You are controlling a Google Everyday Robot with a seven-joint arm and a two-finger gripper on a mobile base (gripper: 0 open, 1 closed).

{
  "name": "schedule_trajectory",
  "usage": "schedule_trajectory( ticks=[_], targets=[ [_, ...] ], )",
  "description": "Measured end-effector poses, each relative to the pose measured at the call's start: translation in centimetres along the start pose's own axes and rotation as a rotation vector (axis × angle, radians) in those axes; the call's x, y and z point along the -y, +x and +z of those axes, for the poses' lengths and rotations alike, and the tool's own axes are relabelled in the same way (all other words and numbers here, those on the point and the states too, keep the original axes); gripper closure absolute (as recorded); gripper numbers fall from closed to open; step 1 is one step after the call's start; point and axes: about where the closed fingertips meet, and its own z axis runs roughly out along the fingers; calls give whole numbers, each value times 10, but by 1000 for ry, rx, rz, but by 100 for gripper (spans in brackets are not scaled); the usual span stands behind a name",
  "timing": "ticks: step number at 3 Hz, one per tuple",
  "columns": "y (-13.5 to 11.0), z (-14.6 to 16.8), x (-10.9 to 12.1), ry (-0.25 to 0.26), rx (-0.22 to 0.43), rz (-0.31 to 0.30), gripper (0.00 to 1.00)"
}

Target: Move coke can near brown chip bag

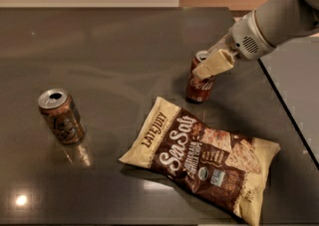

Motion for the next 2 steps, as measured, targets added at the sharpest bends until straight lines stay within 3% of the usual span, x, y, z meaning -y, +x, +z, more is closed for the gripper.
schedule_trajectory(
  ticks=[1, 2],
  targets=[
    [17, -6, -4, 21, -23, 12, 85],
    [24, -10, -8, 50, -38, -7, 62]
  ],
)
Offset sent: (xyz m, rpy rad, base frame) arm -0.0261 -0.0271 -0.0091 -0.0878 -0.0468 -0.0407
